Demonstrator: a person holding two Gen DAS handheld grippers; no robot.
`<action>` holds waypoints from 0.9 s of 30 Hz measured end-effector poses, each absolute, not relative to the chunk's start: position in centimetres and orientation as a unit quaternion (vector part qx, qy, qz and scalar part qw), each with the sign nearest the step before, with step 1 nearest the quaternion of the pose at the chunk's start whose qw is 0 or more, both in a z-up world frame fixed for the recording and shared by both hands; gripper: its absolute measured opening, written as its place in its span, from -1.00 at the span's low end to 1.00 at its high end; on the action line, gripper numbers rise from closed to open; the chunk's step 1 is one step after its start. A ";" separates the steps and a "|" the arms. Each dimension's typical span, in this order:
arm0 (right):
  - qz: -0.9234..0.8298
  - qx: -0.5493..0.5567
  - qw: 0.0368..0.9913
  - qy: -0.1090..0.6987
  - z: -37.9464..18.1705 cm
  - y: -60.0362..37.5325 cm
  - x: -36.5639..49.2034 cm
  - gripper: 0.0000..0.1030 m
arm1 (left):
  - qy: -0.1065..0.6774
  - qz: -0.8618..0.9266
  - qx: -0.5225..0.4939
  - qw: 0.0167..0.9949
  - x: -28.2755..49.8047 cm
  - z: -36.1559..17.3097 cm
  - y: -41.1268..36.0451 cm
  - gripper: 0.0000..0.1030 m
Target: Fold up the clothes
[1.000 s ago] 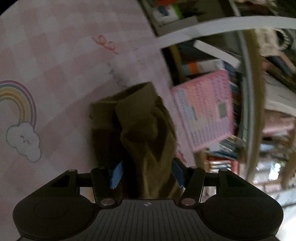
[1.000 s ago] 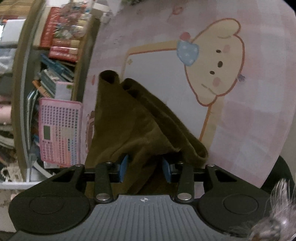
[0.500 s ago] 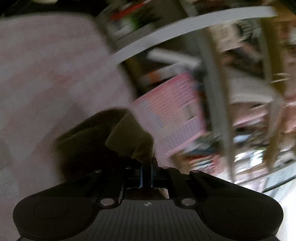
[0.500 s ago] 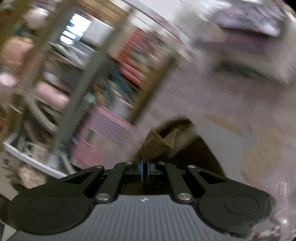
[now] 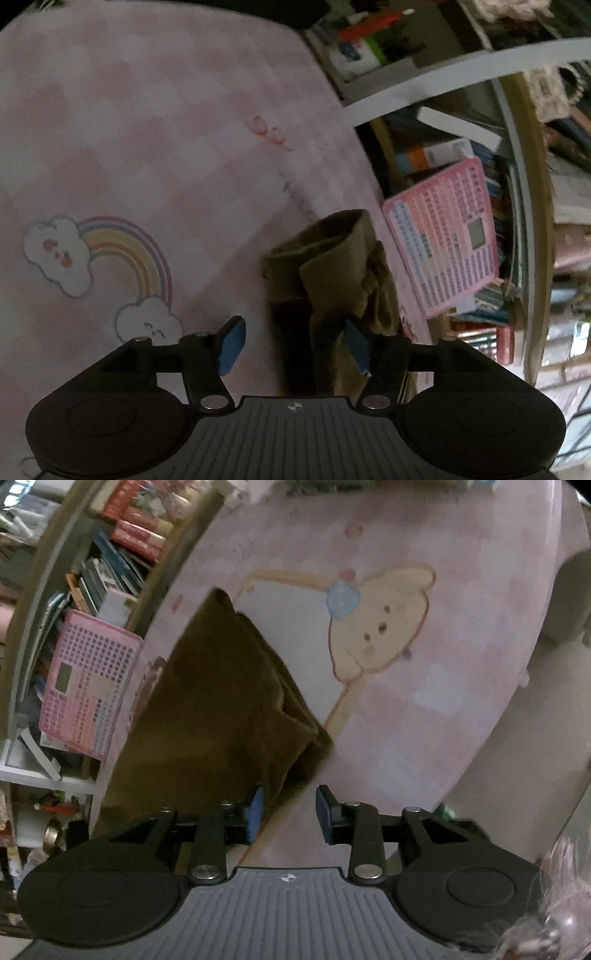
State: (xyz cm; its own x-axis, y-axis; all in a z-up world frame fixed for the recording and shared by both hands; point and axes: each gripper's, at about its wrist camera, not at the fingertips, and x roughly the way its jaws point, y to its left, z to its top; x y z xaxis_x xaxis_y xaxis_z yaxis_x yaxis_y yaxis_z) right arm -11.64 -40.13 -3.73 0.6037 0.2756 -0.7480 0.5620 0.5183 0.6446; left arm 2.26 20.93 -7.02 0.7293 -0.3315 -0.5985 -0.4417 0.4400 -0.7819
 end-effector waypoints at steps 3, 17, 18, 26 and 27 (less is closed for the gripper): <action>-0.086 0.486 0.755 0.432 -4.1 -39.8 -10.8 -0.42 | 0.353 0.041 -0.539 0.764 3.7 -7.4 20.1 0.18; -0.039 0.443 0.800 0.402 -3.3 -38.9 -1.8 -0.90 | 0.286 0.043 -0.490 0.822 0.4 -3.0 20.6 -0.82; -0.035 0.437 0.801 0.408 -3.4 -38.5 -1.4 -0.90 | 0.306 0.066 -0.513 0.799 0.2 -4.8 21.6 -0.82; -0.038 0.364 0.824 0.432 -3.9 -36.2 -0.8 -0.90 | 0.330 0.074 -0.505 0.794 0.5 -7.5 22.5 -0.81; -0.039 0.362 0.825 0.432 -3.9 -36.1 -0.7 -0.90 | 0.332 0.074 -0.503 0.795 0.6 -7.6 22.4 -0.80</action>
